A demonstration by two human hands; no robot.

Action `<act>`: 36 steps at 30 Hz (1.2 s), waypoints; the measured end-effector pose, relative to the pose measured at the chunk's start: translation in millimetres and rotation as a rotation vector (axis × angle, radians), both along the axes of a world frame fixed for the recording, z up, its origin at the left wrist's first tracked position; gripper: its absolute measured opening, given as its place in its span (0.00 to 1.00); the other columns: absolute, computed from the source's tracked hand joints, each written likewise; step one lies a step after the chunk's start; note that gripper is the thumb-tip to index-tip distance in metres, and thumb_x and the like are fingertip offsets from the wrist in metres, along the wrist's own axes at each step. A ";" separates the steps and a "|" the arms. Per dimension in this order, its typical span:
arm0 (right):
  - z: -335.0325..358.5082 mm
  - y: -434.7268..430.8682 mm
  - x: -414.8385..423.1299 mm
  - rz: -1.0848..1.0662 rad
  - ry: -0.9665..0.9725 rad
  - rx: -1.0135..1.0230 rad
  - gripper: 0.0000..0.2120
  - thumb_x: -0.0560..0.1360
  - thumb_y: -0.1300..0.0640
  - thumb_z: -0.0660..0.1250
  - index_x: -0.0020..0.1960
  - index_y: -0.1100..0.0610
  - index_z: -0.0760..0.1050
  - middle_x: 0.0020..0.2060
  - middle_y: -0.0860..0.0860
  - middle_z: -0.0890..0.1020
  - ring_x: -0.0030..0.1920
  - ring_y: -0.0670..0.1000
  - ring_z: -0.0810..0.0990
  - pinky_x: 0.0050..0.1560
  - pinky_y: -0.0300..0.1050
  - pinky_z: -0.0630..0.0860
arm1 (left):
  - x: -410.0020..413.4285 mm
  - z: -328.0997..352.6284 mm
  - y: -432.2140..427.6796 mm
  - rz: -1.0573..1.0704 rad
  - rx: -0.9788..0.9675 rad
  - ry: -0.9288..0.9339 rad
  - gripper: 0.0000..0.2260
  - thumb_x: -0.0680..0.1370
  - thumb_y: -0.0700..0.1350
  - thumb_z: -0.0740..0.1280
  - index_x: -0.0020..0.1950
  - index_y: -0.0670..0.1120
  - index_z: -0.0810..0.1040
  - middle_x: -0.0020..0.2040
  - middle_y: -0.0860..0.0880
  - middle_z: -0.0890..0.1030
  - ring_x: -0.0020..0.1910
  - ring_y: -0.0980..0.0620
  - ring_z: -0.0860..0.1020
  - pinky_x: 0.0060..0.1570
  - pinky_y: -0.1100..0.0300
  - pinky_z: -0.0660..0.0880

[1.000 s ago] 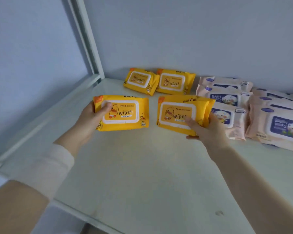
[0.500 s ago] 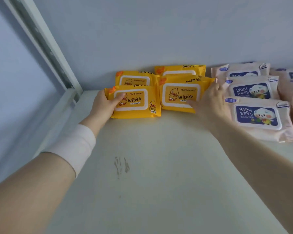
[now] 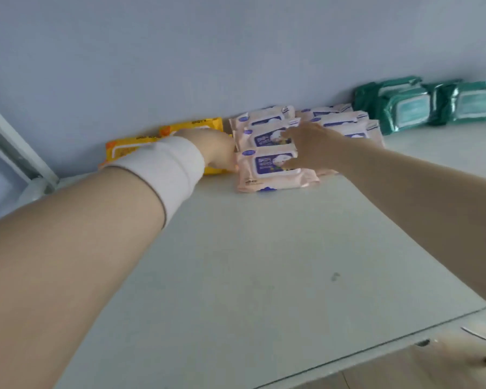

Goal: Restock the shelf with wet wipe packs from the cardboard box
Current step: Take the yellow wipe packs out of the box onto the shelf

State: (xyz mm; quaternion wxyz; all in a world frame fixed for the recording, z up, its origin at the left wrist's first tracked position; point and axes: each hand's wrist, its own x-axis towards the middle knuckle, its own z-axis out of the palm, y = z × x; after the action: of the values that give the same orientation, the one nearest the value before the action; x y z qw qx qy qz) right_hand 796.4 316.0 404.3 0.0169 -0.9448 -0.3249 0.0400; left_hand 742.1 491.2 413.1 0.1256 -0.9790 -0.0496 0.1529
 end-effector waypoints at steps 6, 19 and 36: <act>31.2 -246.7 -10.9 -0.231 0.240 -0.284 0.34 0.73 0.40 0.64 0.73 0.53 0.59 0.71 0.49 0.67 0.70 0.53 0.65 0.71 0.51 0.60 | 44.5 39.9 -249.1 -0.090 -0.118 0.356 0.26 0.74 0.62 0.63 0.67 0.48 0.71 0.62 0.48 0.76 0.60 0.45 0.76 0.63 0.48 0.71; -45.4 -742.5 -89.2 -0.957 0.476 -0.293 0.31 0.76 0.43 0.61 0.72 0.58 0.62 0.68 0.54 0.70 0.68 0.55 0.68 0.67 0.47 0.64 | 72.7 -42.7 -740.6 -0.812 0.088 0.529 0.27 0.75 0.63 0.60 0.67 0.47 0.70 0.62 0.49 0.77 0.59 0.46 0.76 0.62 0.48 0.72; -272.5 -988.3 -66.0 -1.311 0.976 -0.083 0.22 0.77 0.54 0.60 0.70 0.57 0.65 0.66 0.56 0.72 0.64 0.58 0.73 0.62 0.50 0.72 | 198.9 -262.8 -1018.2 -1.199 0.378 0.690 0.15 0.79 0.48 0.57 0.63 0.47 0.73 0.59 0.48 0.77 0.57 0.46 0.77 0.56 0.53 0.75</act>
State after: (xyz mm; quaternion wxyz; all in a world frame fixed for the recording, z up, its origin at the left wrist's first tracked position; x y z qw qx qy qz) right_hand 730.3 -672.3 131.8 0.1416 -0.8189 0.3394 0.4406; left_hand 940.9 -527.0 150.3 0.3638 -0.6949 0.5140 0.3472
